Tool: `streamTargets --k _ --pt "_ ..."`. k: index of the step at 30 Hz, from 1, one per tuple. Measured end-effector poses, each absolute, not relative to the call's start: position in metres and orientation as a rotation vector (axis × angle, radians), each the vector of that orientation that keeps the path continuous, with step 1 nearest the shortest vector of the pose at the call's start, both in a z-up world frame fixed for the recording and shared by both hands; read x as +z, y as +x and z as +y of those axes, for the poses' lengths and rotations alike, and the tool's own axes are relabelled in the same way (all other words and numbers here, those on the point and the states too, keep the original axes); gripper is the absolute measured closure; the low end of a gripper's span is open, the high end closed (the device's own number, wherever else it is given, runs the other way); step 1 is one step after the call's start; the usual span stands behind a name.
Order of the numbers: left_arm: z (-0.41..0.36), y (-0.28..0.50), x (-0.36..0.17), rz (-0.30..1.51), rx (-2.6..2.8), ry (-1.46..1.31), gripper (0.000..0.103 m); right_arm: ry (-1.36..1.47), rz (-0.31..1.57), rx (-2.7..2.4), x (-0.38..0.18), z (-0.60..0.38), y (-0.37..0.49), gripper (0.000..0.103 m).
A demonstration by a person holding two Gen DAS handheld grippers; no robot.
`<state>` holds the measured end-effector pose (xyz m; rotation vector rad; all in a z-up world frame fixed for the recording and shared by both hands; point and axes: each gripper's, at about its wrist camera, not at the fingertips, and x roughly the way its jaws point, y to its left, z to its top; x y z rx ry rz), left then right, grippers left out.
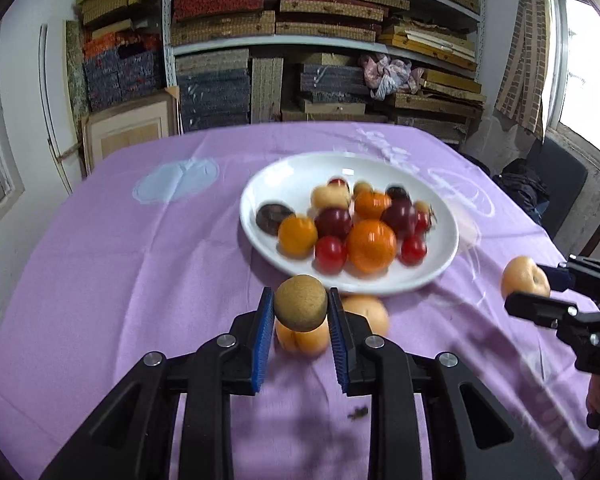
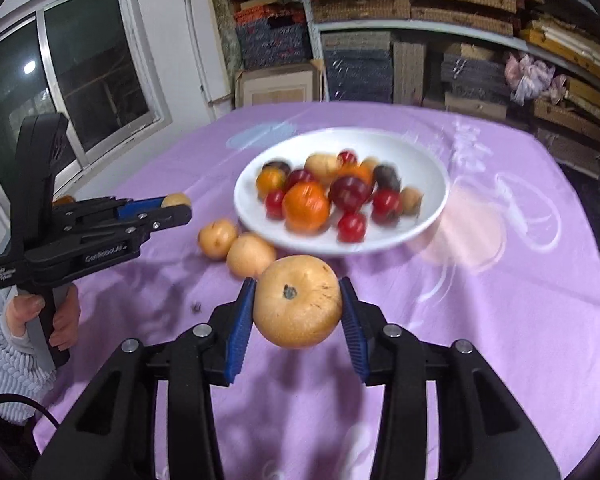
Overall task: Organize fruits
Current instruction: 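Carry the small tan fruit and tan pear onto the white plate, opening both grippers, then grasp the large orange-tan fruit with the left gripper while the right grasps the last tan pear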
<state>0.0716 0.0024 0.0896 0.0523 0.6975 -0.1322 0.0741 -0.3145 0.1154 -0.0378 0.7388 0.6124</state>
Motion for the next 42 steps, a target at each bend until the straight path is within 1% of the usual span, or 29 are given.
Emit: streamTargets --k 3,6,8,13,18,20,21,24,26,28,29,30,31,32,33,34,37,39,42 --pt "-0.003 0.102 0.126 0.655 -0.125 0.045 0.076 0.01 0.651 0.567 0.156 -0.324 0.108 0.062" --pt "-0.006 0.14 0.131 0.673 -0.114 0.025 0.076 0.065 0.612 0.529 0.167 -0.324 0.145 0.062" --pt "-0.007 0.169 0.12 0.717 -0.098 0.02 0.076 0.082 0.63 0.524 0.156 -0.315 0.169 0.062" --pt "-0.002 0.232 0.083 0.829 -0.063 -0.006 0.076 0.036 0.729 0.54 0.109 -0.278 0.218 0.062" --pt "-0.002 0.263 0.054 0.887 -0.067 0.01 0.076 -0.02 0.755 0.559 0.085 -0.258 0.236 0.062" --pt "-0.001 0.269 0.047 0.899 -0.077 -0.005 0.076 -0.021 0.743 0.562 0.083 -0.258 0.238 0.06" --pt "0.0 0.269 0.044 0.902 -0.081 -0.012 0.076 -0.018 0.736 0.568 0.083 -0.259 0.237 0.056" --pt "0.004 0.263 0.044 0.898 -0.082 -0.03 0.075 0.005 0.702 0.569 0.095 -0.27 0.23 0.056" --pt "0.01 0.252 0.052 0.882 -0.076 -0.051 0.072 0.035 0.654 0.579 0.114 -0.278 0.218 0.054" --pt "0.019 0.238 0.063 0.861 -0.078 -0.068 0.064 0.06 0.593 0.601 0.139 -0.287 0.198 0.039" --pt "0.023 0.229 0.07 0.852 -0.078 -0.071 0.063 0.065 0.56 0.613 0.151 -0.29 0.185 0.036" --pt "0.028 0.219 0.076 0.84 -0.076 -0.071 0.06 0.065 0.532 0.621 0.16 -0.293 0.171 0.029" --pt "0.032 0.209 0.082 0.828 -0.072 -0.069 0.057 0.064 0.513 0.629 0.167 -0.296 0.158 0.026" --pt "0.035 0.198 0.087 0.814 -0.065 -0.067 0.054 0.058 0.503 0.643 0.171 -0.298 0.144 0.024" --pt "0.037 0.186 0.091 0.802 -0.057 -0.062 0.048 0.049 0.502 0.657 0.172 -0.299 0.132 0.022" --pt "0.039 0.173 0.092 0.791 -0.05 -0.055 0.043 0.039 0.503 0.664 0.172 -0.3 0.12 0.019" --pt "0.035 0.138 0.079 0.783 -0.042 -0.016 0.036 0.029 0.527 0.669 0.157 -0.304 0.091 0.015" --pt "0.027 0.119 0.062 0.794 -0.044 0.022 0.036 0.027 0.549 0.656 0.141 -0.305 0.077 0.013" --pt "0.024 0.102 0.042 0.788 -0.036 0.027 0.035 0.054 0.627 0.631 0.107 -0.309 0.07 0.012"
